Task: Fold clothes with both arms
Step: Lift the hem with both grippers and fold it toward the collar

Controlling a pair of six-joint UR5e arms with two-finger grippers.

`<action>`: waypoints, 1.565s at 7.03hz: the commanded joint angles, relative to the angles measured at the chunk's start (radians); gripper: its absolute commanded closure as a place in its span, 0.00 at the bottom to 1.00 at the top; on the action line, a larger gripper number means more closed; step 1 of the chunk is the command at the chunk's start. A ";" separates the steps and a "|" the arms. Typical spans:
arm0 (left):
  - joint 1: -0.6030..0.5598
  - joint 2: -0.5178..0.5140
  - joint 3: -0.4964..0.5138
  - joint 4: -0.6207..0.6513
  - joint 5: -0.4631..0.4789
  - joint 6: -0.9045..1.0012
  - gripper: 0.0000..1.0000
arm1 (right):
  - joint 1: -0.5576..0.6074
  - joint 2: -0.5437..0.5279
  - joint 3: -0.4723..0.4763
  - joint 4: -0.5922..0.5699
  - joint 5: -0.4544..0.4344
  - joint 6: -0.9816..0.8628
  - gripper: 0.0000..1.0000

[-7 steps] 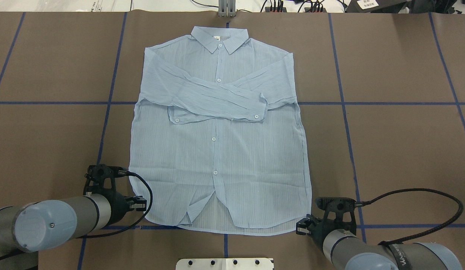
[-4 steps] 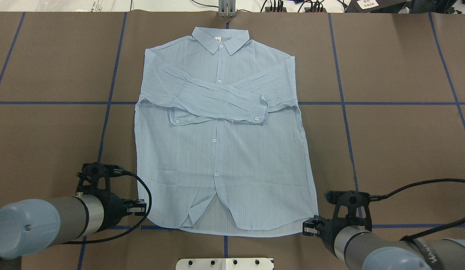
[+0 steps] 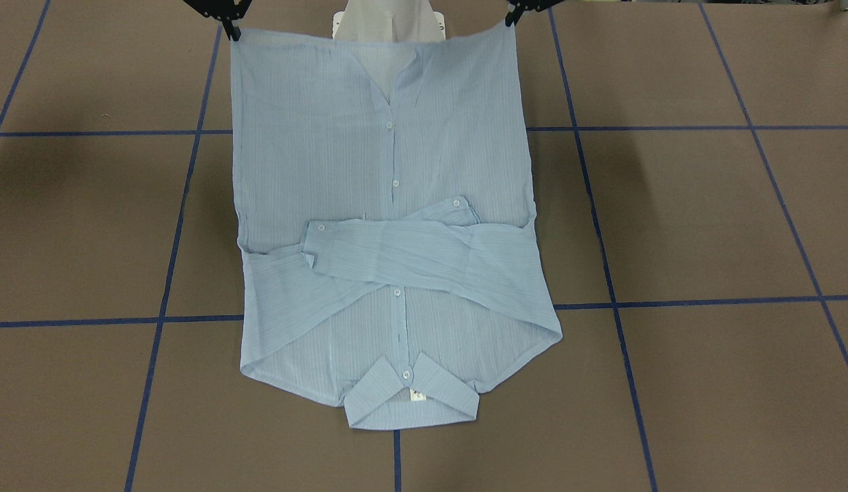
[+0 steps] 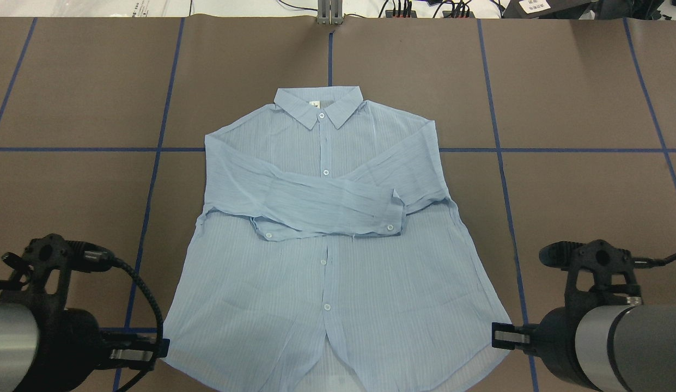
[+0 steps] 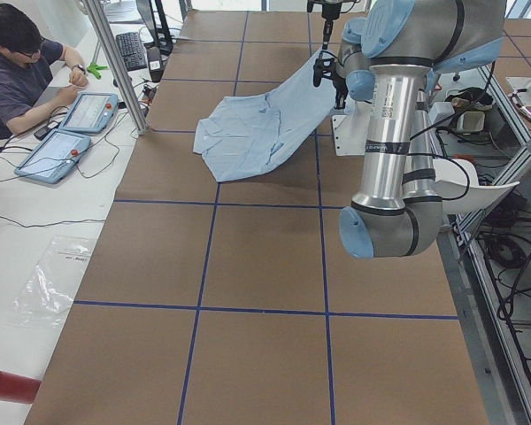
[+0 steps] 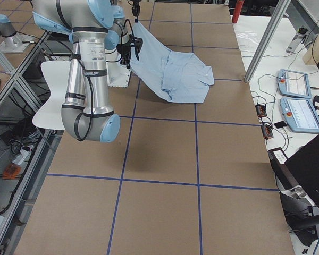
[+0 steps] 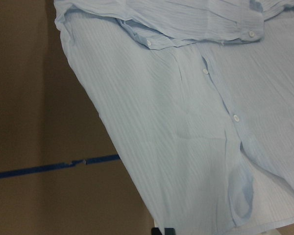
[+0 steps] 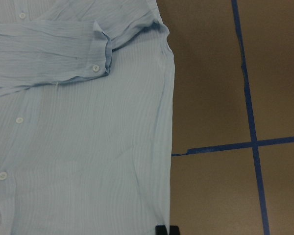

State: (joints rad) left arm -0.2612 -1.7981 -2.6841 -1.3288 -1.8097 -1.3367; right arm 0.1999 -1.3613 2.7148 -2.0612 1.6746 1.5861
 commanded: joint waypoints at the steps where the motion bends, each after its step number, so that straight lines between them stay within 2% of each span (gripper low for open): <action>1: -0.124 -0.145 0.103 0.135 -0.016 0.128 1.00 | 0.117 0.103 -0.050 -0.066 0.024 -0.103 1.00; 2: -0.201 -0.159 0.172 0.131 -0.008 0.224 1.00 | 0.194 0.148 -0.109 -0.065 0.022 -0.150 1.00; 3: -0.290 -0.184 0.220 0.131 0.039 0.282 1.00 | 0.260 0.194 -0.150 -0.065 0.019 -0.182 1.00; 4: -0.364 -0.190 0.246 0.129 0.041 0.312 1.00 | 0.318 0.230 -0.182 -0.062 0.016 -0.204 1.00; 5: -0.397 -0.228 0.301 0.128 0.046 0.309 1.00 | 0.367 0.279 -0.257 -0.057 0.007 -0.231 1.00; 6: -0.404 -0.278 0.387 0.111 0.111 0.301 1.00 | 0.413 0.324 -0.365 -0.007 -0.004 -0.276 1.00; 8: -0.431 -0.288 0.603 -0.080 0.156 0.303 1.00 | 0.470 0.323 -0.661 0.310 -0.025 -0.281 1.00; 9: -0.431 -0.290 0.738 -0.211 0.192 0.303 1.00 | 0.478 0.323 -0.763 0.405 -0.048 -0.293 1.00; 11: -0.431 -0.299 0.963 -0.416 0.262 0.303 1.00 | 0.477 0.323 -0.924 0.505 -0.073 -0.324 1.00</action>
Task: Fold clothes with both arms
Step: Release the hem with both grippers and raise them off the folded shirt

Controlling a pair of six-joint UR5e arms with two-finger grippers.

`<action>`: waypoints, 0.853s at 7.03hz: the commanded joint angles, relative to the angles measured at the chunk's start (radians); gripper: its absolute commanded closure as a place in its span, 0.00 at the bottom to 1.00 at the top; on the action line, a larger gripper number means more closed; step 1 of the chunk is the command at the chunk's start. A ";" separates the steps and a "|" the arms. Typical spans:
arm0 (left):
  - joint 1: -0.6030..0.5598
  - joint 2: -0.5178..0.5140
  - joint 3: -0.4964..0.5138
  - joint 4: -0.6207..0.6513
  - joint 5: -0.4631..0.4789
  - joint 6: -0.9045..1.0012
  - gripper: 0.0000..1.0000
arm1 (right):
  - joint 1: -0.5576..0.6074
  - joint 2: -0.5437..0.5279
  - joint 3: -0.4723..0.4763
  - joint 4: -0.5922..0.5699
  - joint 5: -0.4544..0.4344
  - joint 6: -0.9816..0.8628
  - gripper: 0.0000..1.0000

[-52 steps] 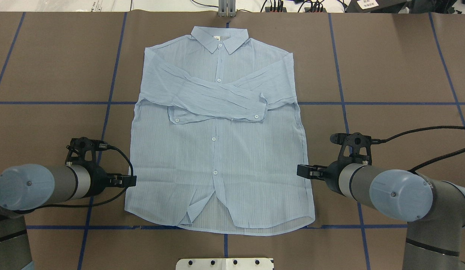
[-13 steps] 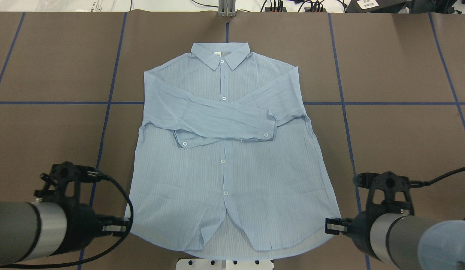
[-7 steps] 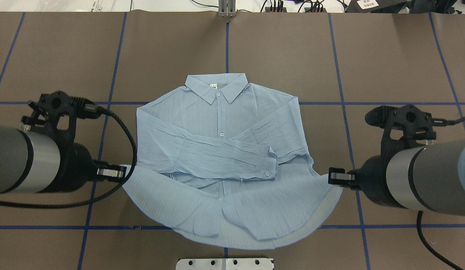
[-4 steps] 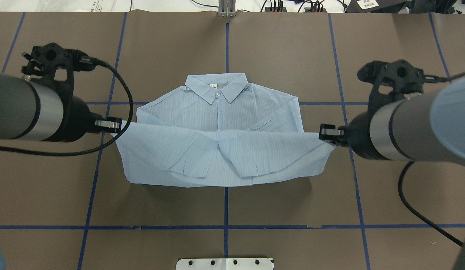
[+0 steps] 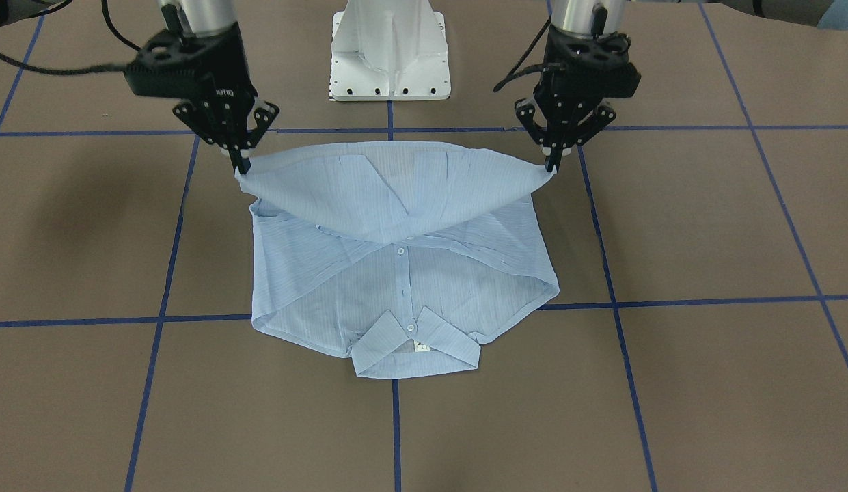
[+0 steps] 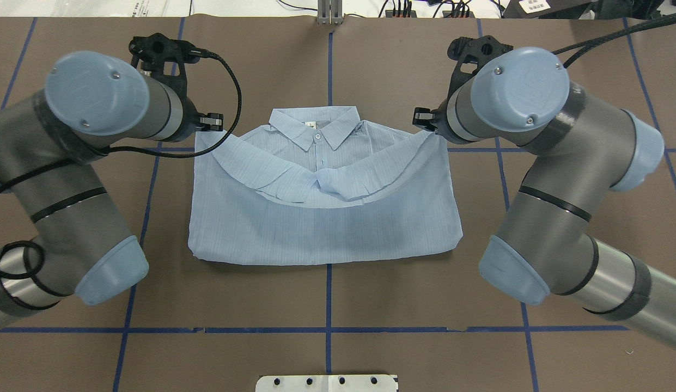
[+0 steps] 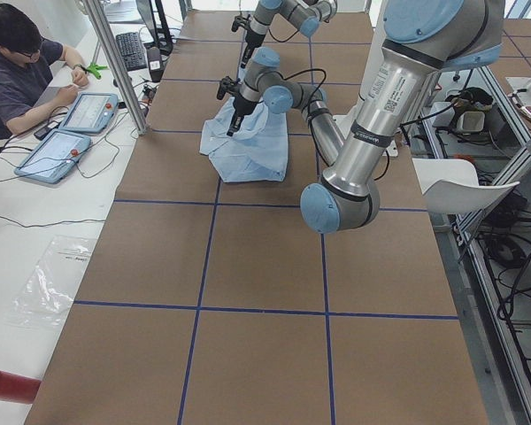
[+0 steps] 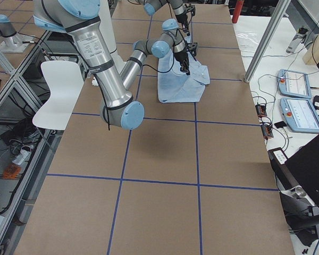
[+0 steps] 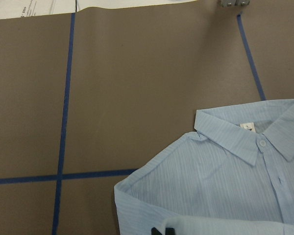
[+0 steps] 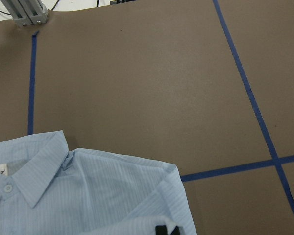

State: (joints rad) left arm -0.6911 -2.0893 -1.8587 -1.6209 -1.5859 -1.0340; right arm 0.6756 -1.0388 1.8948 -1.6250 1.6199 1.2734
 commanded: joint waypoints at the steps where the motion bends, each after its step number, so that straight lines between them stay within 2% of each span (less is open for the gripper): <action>1: 0.001 -0.012 0.235 -0.196 0.040 0.000 1.00 | -0.001 -0.001 -0.178 0.120 -0.028 -0.011 1.00; 2: 0.002 -0.012 0.301 -0.245 0.040 0.000 1.00 | -0.007 -0.004 -0.231 0.158 -0.031 -0.009 1.00; 6: 0.030 0.003 0.317 -0.270 0.038 0.000 1.00 | -0.065 -0.013 -0.249 0.174 -0.064 -0.002 1.00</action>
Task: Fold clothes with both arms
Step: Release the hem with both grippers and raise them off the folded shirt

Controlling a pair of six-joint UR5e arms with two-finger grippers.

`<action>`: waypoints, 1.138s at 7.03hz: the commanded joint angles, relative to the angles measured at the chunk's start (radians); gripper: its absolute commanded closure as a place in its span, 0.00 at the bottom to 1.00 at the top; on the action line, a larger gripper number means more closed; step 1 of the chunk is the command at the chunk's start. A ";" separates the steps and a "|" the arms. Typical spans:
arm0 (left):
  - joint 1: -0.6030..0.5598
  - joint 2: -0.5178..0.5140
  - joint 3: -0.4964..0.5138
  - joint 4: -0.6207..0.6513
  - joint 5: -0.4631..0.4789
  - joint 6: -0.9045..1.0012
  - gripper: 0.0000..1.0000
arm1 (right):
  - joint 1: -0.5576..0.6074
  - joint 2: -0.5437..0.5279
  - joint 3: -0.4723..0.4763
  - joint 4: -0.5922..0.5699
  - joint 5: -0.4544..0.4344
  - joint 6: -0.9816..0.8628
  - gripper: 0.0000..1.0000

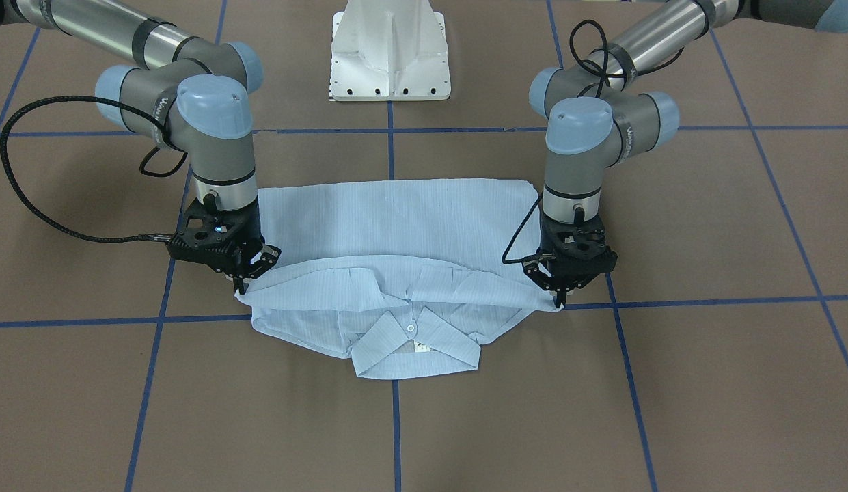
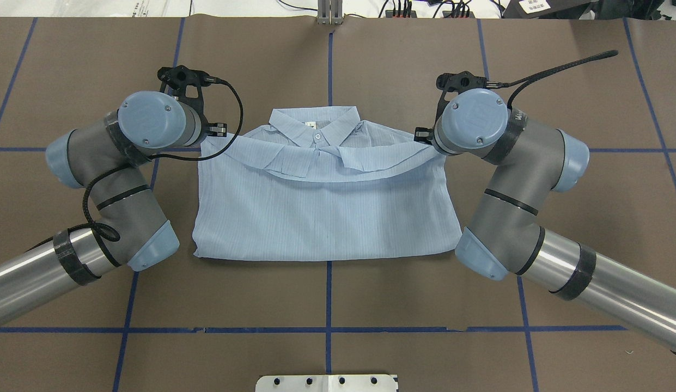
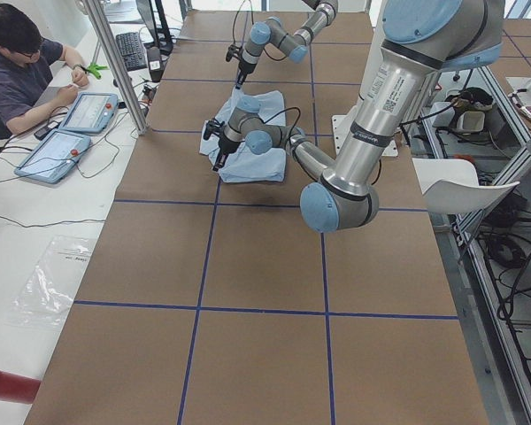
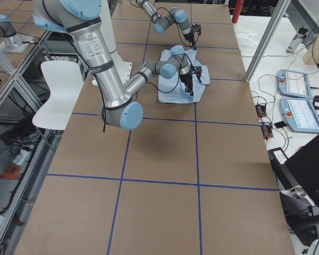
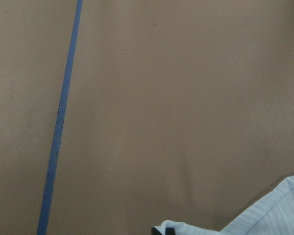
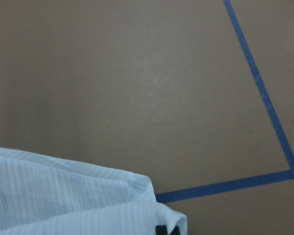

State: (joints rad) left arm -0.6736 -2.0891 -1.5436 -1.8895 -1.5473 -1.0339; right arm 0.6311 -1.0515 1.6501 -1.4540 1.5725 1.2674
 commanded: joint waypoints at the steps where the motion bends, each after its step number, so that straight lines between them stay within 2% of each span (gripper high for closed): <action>1: 0.019 0.003 0.002 -0.002 0.000 -0.001 1.00 | -0.027 -0.002 -0.004 0.007 -0.025 0.007 1.00; 2: 0.019 0.004 -0.004 -0.006 -0.005 0.008 0.72 | -0.027 -0.005 -0.004 0.007 -0.028 0.004 0.53; 3: 0.020 0.027 -0.019 -0.046 -0.010 0.023 0.01 | -0.022 -0.005 0.005 0.007 -0.034 -0.005 0.01; 4: 0.019 0.062 -0.091 -0.072 -0.031 0.035 0.00 | 0.002 -0.005 0.026 0.006 -0.019 -0.031 0.00; 5: 0.009 0.110 -0.178 -0.069 -0.121 0.081 0.00 | 0.028 -0.011 0.055 0.001 0.012 -0.110 0.00; 6: 0.011 0.185 -0.267 -0.072 -0.143 0.065 0.00 | 0.050 -0.051 0.082 0.007 0.056 -0.155 0.00; 7: 0.034 0.260 -0.335 -0.079 -0.140 -0.024 0.00 | 0.055 -0.065 0.111 0.007 0.060 -0.177 0.00; 8: 0.136 0.300 -0.402 -0.077 -0.128 -0.103 0.00 | 0.052 -0.065 0.114 0.007 0.060 -0.172 0.00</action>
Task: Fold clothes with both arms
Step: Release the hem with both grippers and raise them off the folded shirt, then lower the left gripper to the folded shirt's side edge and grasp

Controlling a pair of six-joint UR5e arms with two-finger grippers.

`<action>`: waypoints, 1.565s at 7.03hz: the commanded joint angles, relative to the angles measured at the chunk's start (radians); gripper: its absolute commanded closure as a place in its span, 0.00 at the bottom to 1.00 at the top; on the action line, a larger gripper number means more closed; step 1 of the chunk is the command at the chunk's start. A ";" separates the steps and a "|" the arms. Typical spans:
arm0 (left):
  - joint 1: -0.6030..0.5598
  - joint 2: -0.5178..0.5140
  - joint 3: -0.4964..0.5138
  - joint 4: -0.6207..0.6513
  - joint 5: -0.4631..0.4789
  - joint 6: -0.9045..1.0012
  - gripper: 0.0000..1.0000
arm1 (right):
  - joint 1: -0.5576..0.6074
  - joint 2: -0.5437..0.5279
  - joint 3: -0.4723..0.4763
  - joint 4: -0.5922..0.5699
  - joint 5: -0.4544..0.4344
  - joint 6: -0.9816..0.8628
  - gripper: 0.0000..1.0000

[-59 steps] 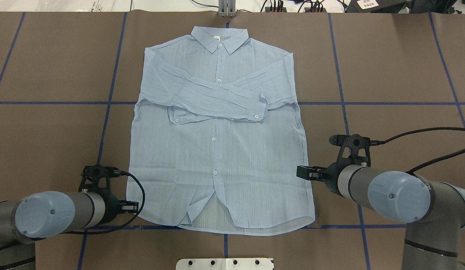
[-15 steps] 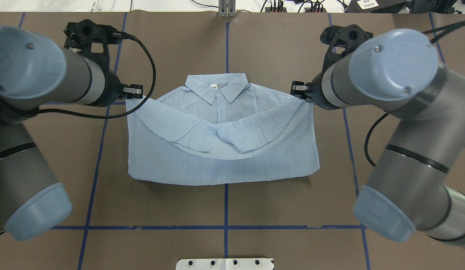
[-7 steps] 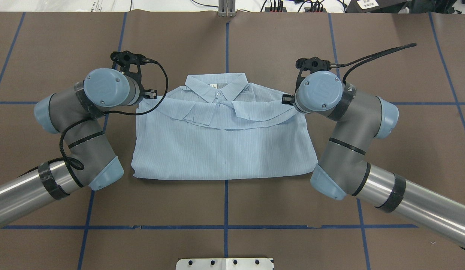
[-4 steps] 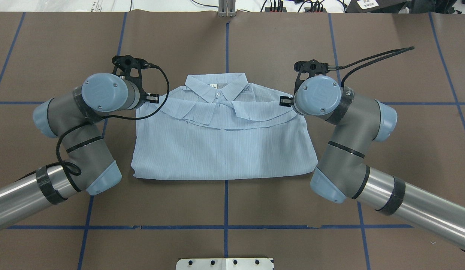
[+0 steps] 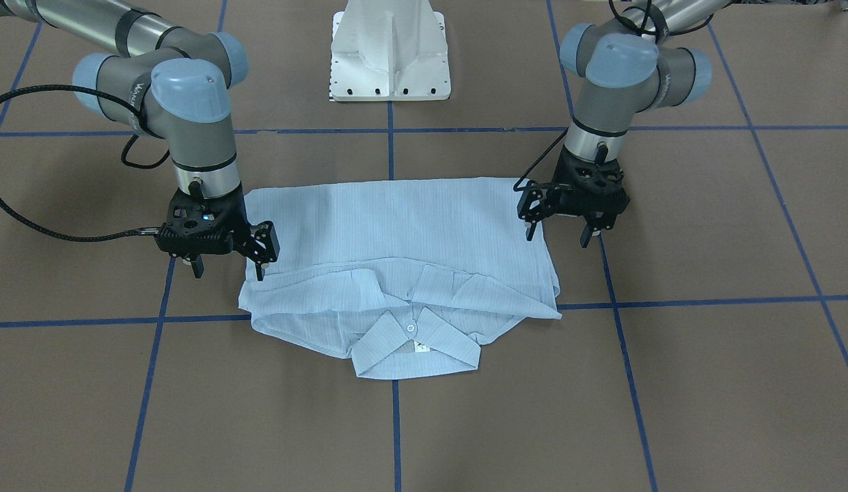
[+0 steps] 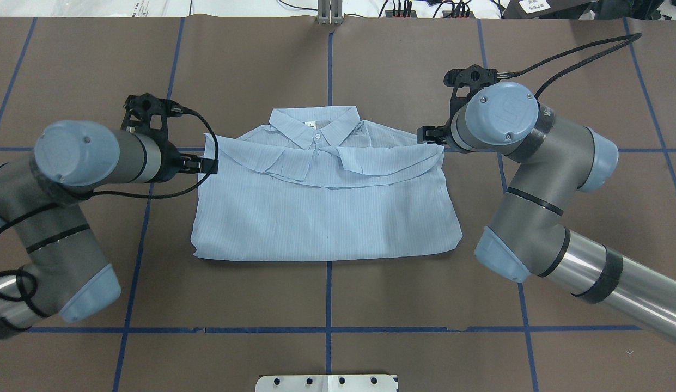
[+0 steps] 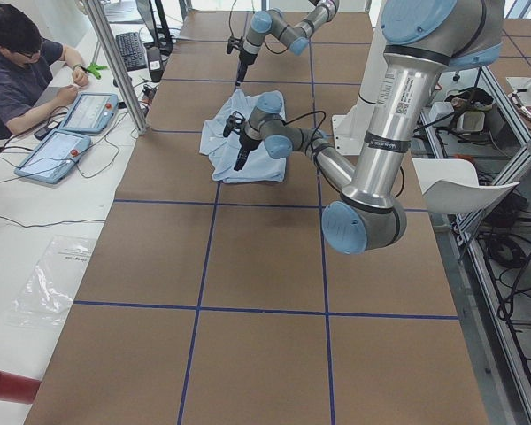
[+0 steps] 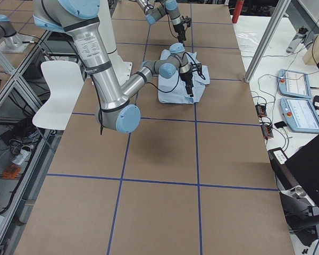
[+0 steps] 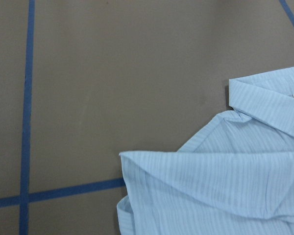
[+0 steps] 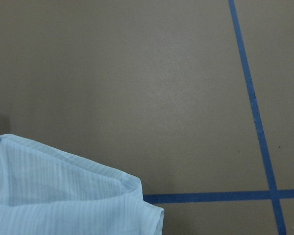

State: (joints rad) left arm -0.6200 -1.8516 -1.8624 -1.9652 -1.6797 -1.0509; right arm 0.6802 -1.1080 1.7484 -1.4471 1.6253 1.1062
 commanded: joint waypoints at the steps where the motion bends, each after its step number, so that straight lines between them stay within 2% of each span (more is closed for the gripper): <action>1: 0.168 0.071 -0.099 -0.001 0.009 -0.166 0.00 | 0.002 -0.009 0.017 0.001 0.005 -0.009 0.00; 2: 0.239 0.072 -0.097 0.000 0.068 -0.234 0.00 | 0.004 -0.009 0.016 0.001 0.005 -0.012 0.00; 3: 0.250 0.075 -0.086 0.005 0.101 -0.253 0.00 | 0.002 -0.007 0.016 0.001 0.004 -0.012 0.00; 7: 0.256 0.065 -0.015 0.005 0.104 -0.253 0.01 | -0.001 -0.009 0.016 0.001 0.001 -0.003 0.00; 8: 0.256 0.063 -0.014 0.003 0.104 -0.253 0.28 | -0.001 -0.009 0.016 0.001 -0.001 -0.002 0.00; 9: 0.256 0.061 -0.015 0.002 0.103 -0.253 0.79 | -0.001 -0.010 0.016 0.001 -0.001 -0.002 0.00; 10: 0.256 0.061 -0.021 0.002 0.104 -0.253 1.00 | -0.001 -0.010 0.017 0.002 -0.001 0.000 0.00; 11: 0.253 0.068 -0.032 0.000 0.106 -0.253 1.00 | -0.001 -0.010 0.017 0.002 -0.002 0.000 0.00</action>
State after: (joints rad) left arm -0.3642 -1.7884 -1.8842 -1.9636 -1.5754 -1.3038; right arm 0.6796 -1.1180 1.7651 -1.4455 1.6242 1.1054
